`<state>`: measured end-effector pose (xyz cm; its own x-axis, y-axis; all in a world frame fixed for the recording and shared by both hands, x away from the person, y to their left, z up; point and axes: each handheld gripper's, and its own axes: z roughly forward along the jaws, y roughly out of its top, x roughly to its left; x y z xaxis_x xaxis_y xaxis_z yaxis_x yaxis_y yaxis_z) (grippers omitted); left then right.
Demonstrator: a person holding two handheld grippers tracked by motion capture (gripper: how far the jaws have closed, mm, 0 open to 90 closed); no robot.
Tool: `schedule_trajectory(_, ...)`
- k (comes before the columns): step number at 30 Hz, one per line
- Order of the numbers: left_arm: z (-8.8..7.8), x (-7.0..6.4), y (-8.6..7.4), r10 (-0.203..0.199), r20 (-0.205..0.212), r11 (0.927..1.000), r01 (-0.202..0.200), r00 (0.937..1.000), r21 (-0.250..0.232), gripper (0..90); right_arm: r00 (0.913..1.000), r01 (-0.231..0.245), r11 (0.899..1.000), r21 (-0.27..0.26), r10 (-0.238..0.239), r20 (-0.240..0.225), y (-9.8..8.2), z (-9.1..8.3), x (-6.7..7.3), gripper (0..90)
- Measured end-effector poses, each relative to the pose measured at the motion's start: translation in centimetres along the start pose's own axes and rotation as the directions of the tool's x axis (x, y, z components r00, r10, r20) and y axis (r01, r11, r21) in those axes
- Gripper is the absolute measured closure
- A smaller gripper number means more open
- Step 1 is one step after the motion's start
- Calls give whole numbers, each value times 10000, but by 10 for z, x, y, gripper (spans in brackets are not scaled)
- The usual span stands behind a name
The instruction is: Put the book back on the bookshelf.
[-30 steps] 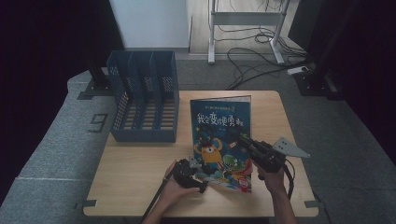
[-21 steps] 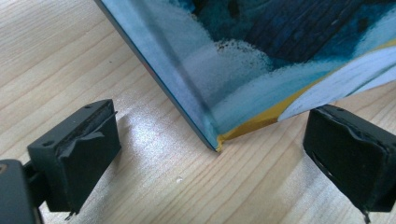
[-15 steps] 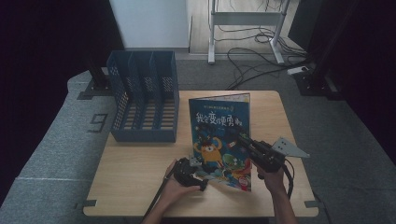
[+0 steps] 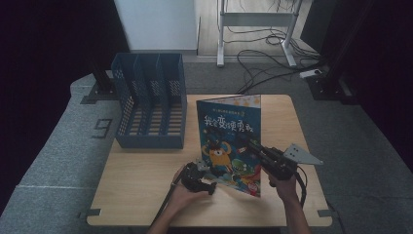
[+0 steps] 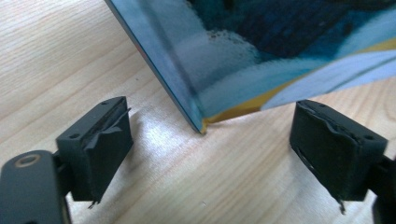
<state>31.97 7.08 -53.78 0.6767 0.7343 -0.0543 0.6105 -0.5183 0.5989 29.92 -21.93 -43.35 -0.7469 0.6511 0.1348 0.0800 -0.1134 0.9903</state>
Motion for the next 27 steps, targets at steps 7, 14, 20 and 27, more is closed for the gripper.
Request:
schedule_trajectory(7, -3, 4, -3, -340, 210, 9989, 347, 9992, -310, 147, 9999, -119, 9999, 113, 120, -117, 0, -2, -3, 825)
schedule_trajectory(14, -12, 8, 0, -564, 224, 9940, 583, 9982, -928, 183, 9998, -144, 9997, 191, 147, -154, 0, -4, -3, 824)
schedule_trajectory(20, -22, 14, 8, -707, 181, 9862, 726, 9973, -1485, 187, 9998, -139, 9995, 297, 144, -161, 0, -5, -3, 822)
schedule_trajectory(27, -33, 19, 21, -814, 330, 9770, 863, 9961, -1949, 186, 9999, -62, 9992, 386, 67, -122, 0, -8, -2, 816)
